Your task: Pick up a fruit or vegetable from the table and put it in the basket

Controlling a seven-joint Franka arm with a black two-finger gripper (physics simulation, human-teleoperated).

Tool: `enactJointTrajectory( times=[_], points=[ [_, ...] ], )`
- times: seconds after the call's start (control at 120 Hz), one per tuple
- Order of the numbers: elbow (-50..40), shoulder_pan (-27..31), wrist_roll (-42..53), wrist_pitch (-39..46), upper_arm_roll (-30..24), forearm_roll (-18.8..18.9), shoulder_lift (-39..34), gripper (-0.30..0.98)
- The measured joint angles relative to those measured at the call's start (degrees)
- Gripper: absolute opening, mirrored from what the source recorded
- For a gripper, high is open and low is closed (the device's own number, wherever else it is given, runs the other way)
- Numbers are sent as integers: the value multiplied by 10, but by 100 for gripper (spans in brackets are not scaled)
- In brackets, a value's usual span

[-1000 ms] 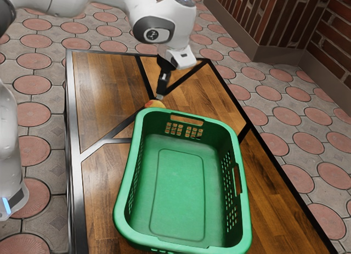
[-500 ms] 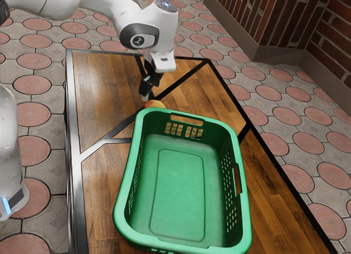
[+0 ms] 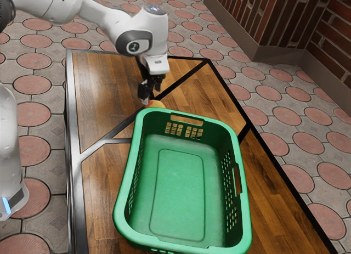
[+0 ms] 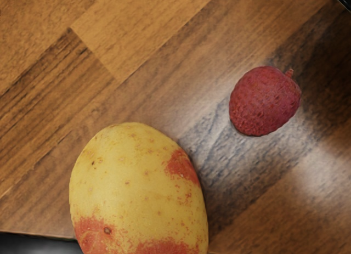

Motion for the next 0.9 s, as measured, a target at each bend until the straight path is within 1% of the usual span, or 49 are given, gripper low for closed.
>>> enactJointTrajectory(
  times=[0.083,0.233,0.525,0.733,0.9],
  points=[
    [-9,-1,8,24,0,-20,7,68],
    [-17,-2,21,64,-1,-39,22,68],
    [-29,0,38,120,1,-48,38,68],
    [-29,2,46,136,2,-56,54,68],
    [-36,3,51,141,15,-66,57,68]
  ],
)
